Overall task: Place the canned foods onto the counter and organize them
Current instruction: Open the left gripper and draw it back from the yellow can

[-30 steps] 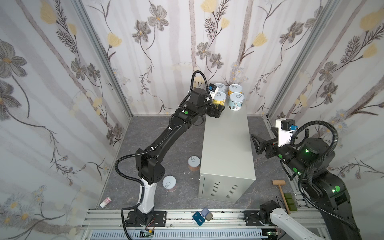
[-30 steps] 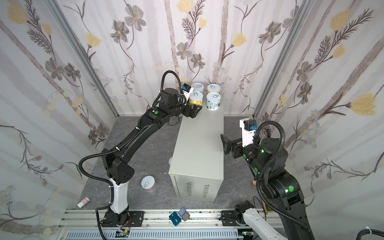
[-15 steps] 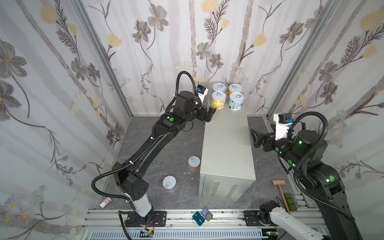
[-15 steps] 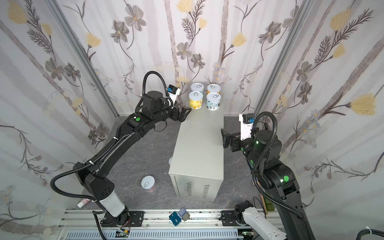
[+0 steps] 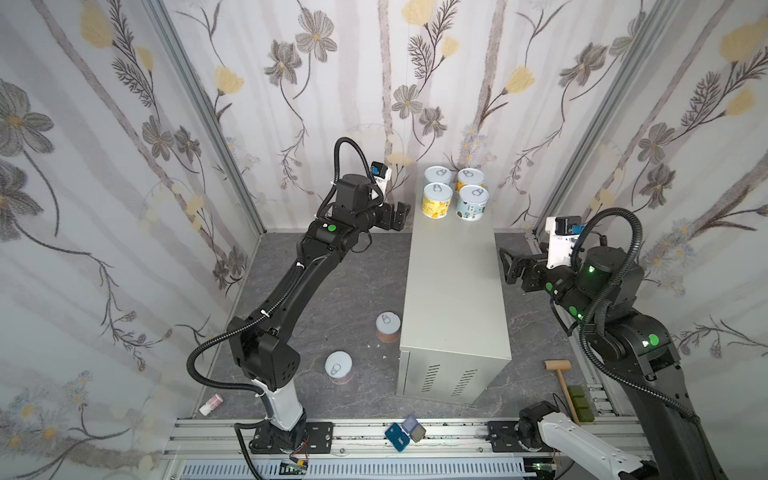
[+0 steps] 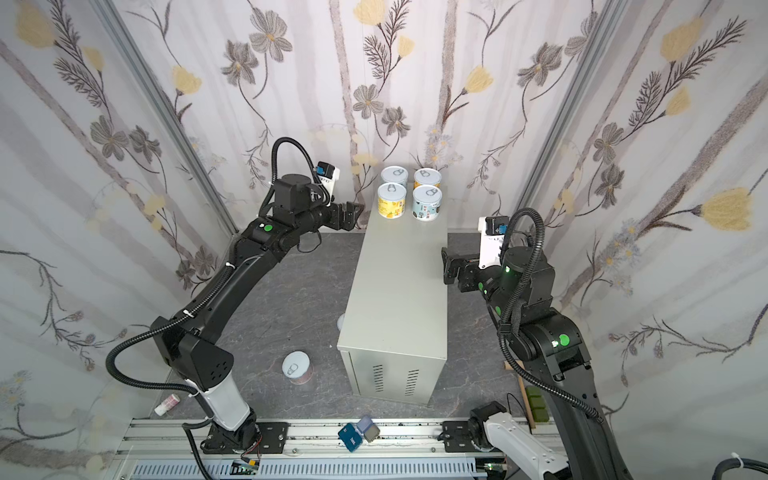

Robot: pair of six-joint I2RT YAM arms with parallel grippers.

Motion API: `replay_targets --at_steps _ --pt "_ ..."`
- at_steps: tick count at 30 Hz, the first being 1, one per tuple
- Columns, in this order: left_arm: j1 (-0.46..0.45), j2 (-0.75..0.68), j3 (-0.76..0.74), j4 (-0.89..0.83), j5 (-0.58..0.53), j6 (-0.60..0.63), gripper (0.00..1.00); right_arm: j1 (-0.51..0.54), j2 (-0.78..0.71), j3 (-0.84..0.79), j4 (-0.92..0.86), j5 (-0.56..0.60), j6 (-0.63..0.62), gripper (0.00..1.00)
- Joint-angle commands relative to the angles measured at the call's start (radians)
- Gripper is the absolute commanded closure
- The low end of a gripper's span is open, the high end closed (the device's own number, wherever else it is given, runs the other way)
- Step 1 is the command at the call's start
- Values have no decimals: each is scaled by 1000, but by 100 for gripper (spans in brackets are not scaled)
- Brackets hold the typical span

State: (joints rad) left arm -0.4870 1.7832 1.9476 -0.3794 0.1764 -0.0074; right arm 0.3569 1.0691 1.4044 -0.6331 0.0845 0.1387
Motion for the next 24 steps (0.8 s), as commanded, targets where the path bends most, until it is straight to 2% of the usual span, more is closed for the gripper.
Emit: replay_targets --at_steps 1,13,24 --pt "6 35 37 20 41 -5 0 -2 -6 1 18 3 25 0" --pt "12 178 203 -36 70 -18 0 -10 -33 -37 15 23 27 0" --pt "8 225 273 -55 104 -37 0 -28 -44 -52 18 17 26 0"
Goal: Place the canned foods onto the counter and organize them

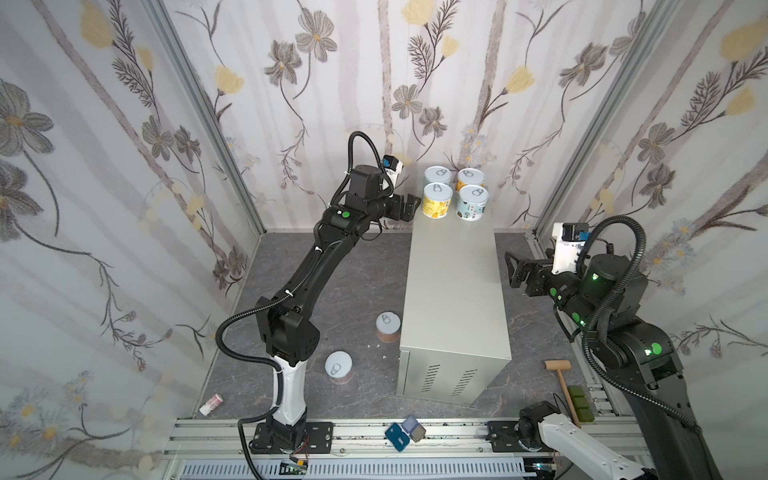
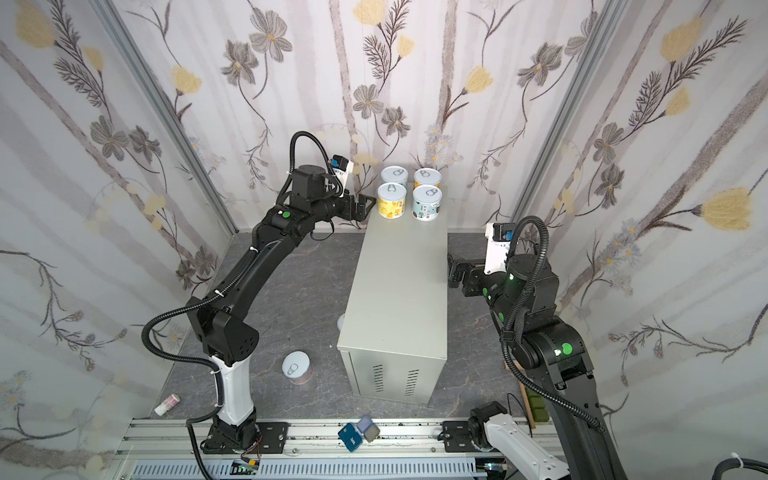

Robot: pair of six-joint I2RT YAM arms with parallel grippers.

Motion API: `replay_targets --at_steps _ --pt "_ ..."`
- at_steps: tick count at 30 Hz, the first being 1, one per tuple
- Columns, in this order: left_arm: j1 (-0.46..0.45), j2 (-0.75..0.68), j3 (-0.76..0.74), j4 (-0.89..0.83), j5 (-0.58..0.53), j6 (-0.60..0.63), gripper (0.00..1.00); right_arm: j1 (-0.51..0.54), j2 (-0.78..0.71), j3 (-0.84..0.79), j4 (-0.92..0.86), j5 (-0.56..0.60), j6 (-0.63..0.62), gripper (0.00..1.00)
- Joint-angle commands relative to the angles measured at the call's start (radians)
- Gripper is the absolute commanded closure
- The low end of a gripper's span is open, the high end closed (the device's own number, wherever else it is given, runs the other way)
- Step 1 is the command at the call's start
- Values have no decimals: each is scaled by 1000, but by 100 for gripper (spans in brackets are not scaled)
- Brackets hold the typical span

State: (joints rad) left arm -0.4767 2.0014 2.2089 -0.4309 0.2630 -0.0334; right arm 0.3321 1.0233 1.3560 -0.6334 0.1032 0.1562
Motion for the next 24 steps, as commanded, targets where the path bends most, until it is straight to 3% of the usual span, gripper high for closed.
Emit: replay_targets --at_steps 1,16,24 --pt "-2 7 12 -5 17 -10 0 -5 1 -4 18 -3 8 0" --pt "2 -25 -18 -2 1 -2 0 -48 68 14 60 -53 -14 0" --pt "6 -44 -28 -26 8 0 0 -204 218 60 189 -249 -59 0"
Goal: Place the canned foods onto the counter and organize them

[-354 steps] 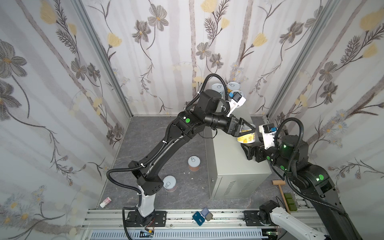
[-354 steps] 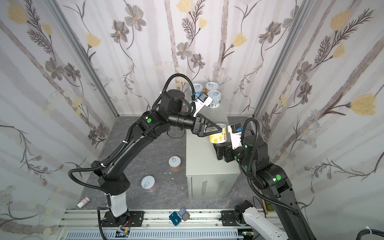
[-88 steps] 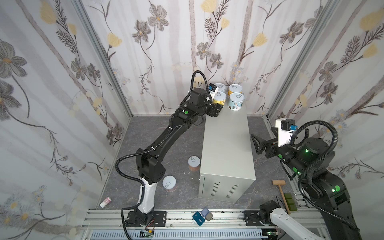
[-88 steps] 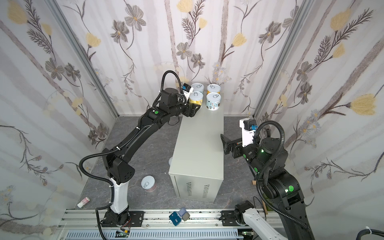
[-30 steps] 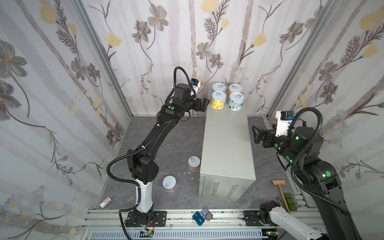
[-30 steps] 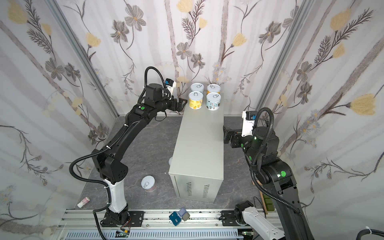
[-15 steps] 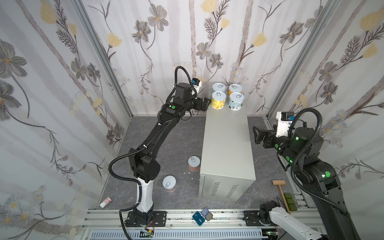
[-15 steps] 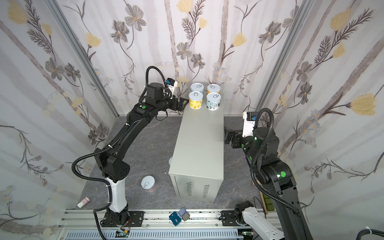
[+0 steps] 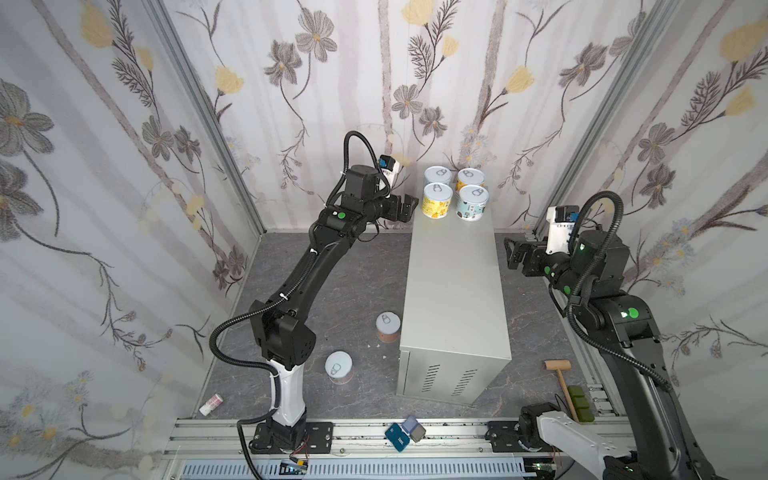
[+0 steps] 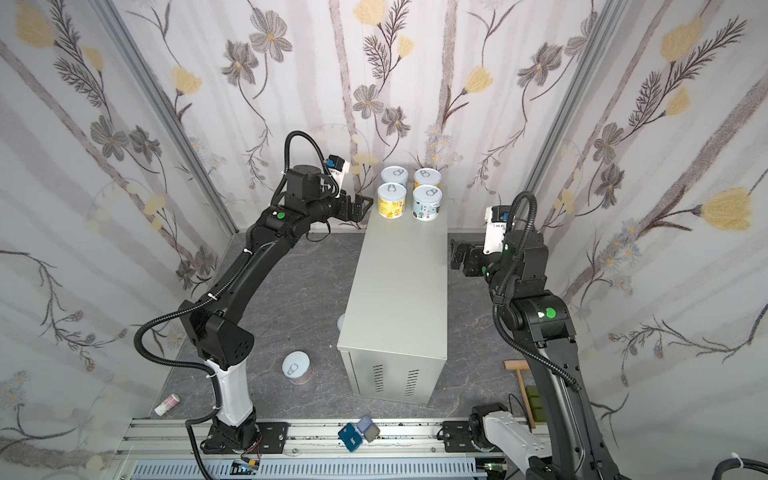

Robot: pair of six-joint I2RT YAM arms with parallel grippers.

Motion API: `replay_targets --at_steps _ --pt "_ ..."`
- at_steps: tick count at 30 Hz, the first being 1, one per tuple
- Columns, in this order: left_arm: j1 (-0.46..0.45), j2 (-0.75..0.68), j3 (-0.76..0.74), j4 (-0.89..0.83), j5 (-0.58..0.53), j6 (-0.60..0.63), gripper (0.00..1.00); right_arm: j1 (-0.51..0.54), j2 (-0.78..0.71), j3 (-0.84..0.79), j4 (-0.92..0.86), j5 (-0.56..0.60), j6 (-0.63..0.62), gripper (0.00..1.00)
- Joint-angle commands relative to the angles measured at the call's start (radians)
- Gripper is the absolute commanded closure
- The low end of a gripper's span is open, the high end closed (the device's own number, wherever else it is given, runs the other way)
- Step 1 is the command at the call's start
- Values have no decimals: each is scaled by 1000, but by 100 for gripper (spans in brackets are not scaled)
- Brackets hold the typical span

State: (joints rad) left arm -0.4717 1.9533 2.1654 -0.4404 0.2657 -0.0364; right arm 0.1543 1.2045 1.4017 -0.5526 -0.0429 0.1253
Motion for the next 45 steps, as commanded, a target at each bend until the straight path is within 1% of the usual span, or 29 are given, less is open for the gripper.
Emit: replay_targets --at_steps 1,5,8,12,18,34,40,45 --pt "2 10 22 -24 5 2 0 -36 57 16 122 -115 -36 0" --pt "1 24 46 -37 4 -2 0 -90 125 22 184 -211 -62 0" --pt "0 38 63 -42 0 -5 0 -127 176 47 208 -263 -56 0" --pt "-2 58 82 -38 7 -20 0 -139 236 72 238 -282 -41 0" --pt "-9 78 102 -45 9 -21 0 -142 280 91 249 -272 -33 0" --pt "-15 98 135 -59 8 -16 0 -147 286 80 248 -253 -27 0" --pt "-8 59 96 -56 -20 -7 0 -146 315 88 259 -262 -23 0" --pt "6 -22 -22 -14 -31 -13 0 -147 339 105 271 -275 -21 0"
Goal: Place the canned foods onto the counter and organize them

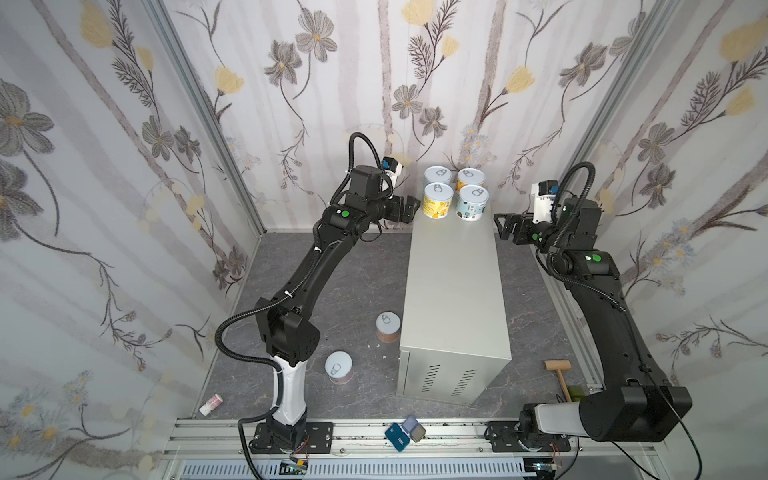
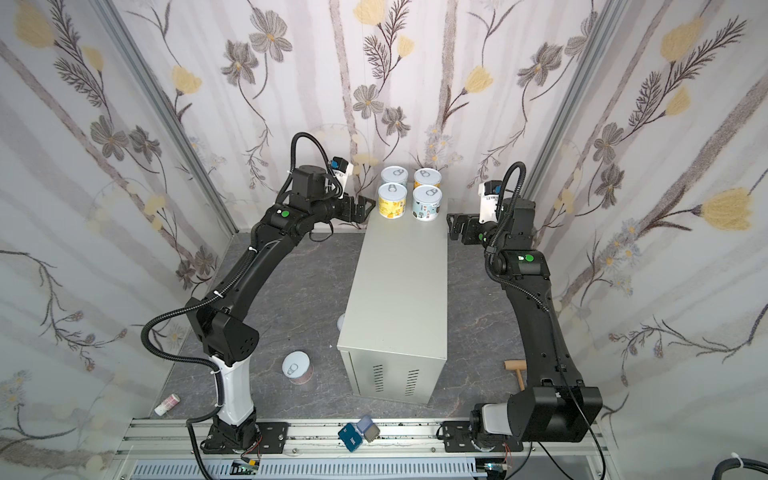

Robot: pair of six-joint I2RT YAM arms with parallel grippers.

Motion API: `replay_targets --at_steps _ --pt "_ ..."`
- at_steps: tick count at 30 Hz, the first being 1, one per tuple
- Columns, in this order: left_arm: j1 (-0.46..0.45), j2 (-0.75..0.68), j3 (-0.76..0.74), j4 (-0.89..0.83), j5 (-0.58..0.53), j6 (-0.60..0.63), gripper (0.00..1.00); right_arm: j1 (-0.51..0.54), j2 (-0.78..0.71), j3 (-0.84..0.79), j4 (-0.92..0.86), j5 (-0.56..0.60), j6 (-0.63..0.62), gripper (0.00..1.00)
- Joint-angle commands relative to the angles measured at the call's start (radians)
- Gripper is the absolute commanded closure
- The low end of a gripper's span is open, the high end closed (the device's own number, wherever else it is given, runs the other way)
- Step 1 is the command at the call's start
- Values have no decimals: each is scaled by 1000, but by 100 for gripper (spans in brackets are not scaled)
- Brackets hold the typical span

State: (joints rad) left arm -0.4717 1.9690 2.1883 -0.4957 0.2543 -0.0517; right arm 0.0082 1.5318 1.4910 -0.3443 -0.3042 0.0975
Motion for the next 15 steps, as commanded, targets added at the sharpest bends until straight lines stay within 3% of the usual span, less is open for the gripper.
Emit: replay_targets --at_steps 1,15 --pt "9 -57 -71 50 -19 1 0 -1 18 22 65 -16 5 0" --pt "27 -318 -450 140 -65 -12 0 2 109 91 71 -41 3 0"
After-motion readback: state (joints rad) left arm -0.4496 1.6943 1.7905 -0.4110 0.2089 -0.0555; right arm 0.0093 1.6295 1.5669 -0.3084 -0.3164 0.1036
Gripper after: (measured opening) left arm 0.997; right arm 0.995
